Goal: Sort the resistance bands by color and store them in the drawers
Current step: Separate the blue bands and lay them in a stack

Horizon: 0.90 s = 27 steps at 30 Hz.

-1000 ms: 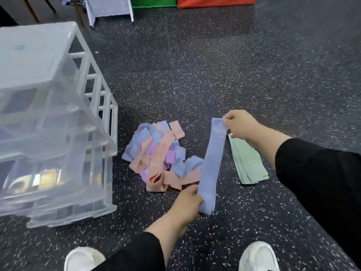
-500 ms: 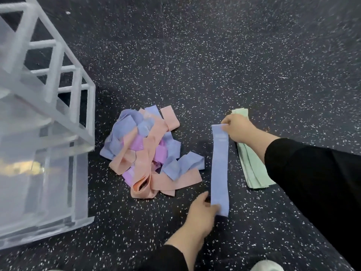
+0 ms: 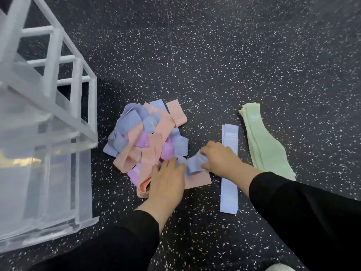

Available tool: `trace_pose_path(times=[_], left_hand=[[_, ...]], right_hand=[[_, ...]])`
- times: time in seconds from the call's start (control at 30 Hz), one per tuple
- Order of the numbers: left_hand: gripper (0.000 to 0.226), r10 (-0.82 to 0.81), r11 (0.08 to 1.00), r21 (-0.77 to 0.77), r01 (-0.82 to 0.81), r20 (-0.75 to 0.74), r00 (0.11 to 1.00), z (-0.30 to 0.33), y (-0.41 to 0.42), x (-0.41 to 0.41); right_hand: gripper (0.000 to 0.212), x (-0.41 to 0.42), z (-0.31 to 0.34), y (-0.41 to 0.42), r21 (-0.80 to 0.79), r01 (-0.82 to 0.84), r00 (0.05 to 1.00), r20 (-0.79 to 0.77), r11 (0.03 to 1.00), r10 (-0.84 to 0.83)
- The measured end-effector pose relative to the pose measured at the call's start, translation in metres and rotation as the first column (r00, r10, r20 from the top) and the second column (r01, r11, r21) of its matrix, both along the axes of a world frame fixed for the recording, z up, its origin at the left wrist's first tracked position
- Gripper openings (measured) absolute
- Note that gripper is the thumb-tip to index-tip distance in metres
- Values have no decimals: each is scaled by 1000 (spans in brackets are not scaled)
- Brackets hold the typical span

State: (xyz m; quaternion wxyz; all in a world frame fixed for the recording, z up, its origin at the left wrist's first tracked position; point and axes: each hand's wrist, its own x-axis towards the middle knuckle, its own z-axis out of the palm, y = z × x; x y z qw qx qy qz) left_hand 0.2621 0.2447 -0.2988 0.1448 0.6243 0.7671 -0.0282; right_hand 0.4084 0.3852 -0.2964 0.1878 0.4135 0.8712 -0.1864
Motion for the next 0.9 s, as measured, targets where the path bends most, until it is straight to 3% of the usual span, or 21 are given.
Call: trace_pose_path(times=[0.1, 0.17, 0.3, 0.37, 0.43, 0.47, 0.57, 0.67, 0.8, 0.9], left_hand=[[40, 33, 999, -28, -33, 23, 999, 0, -5, -3], [40, 135, 991, -30, -132, 132, 982, 1, -7, -2], [29, 362, 909, 60, -413, 377, 852, 13, -4, -4], [20, 439, 824, 24, -567, 605, 664, 26, -2, -7], [21, 459, 719, -112, -685, 818, 348, 45, 0, -14], [25, 445, 684, -154, -713, 863, 240, 54, 1, -17], [34, 369, 664, -155, -732, 919, 140, 82, 7, -31], [37, 292, 673, -179, -717, 956, 36, 107, 14, -46], [35, 207, 652, -214, -727, 973, -101, 125, 11, -62], [30, 190, 652, -211, -728, 975, -112, 128, 6, -66]], right_hand=[[25, 3, -4, -2, 65, 39, 999, -11, 997, -39], [18, 3, -7, -4, 83, 49, 999, -16, 995, -48], [15, -6, 5, -8, -1, 254, 942, -226, 967, -247], [13, -11, 17, -10, -92, 377, 871, -304, 922, -386], [9, -17, 29, -14, -141, 422, 837, -318, 896, -445], [10, -19, 34, -16, -160, 431, 825, -329, 888, -460], [28, -29, 58, -23, -254, 468, 699, -480, 847, -530], [23, -44, 87, -33, -348, 365, 572, -648, 863, -503], [23, -58, 107, -48, -288, 129, 633, -713, 949, -302], [13, -61, 108, -51, -222, 150, 632, -727, 963, -266]])
